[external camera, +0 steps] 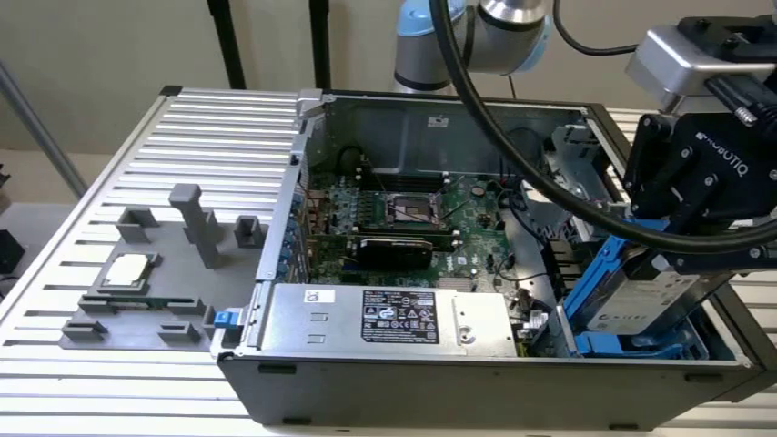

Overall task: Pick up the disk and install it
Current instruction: 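Insert the disk into the insertion slot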

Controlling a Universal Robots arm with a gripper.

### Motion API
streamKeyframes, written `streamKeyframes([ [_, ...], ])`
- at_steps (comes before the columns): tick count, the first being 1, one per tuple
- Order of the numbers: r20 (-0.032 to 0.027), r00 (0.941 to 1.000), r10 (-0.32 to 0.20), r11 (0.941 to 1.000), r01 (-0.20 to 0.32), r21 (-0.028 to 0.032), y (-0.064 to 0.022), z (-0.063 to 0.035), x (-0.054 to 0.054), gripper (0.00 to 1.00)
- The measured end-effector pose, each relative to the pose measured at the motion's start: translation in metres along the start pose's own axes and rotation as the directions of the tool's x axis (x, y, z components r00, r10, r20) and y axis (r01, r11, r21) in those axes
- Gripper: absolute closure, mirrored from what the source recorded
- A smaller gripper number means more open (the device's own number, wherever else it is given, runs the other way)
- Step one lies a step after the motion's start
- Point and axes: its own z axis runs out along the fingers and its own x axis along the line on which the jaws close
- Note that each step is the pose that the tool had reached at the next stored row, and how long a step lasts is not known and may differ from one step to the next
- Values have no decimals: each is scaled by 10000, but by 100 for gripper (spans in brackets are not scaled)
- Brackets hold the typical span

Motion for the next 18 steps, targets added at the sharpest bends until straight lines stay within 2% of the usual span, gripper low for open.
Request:
streamKeyframes([
  [7,69,9995,-301,9995,301,-6,-4,104,1,100],
  [18,134,9967,-801,9968,802,-17,-10,258,15,100],
])
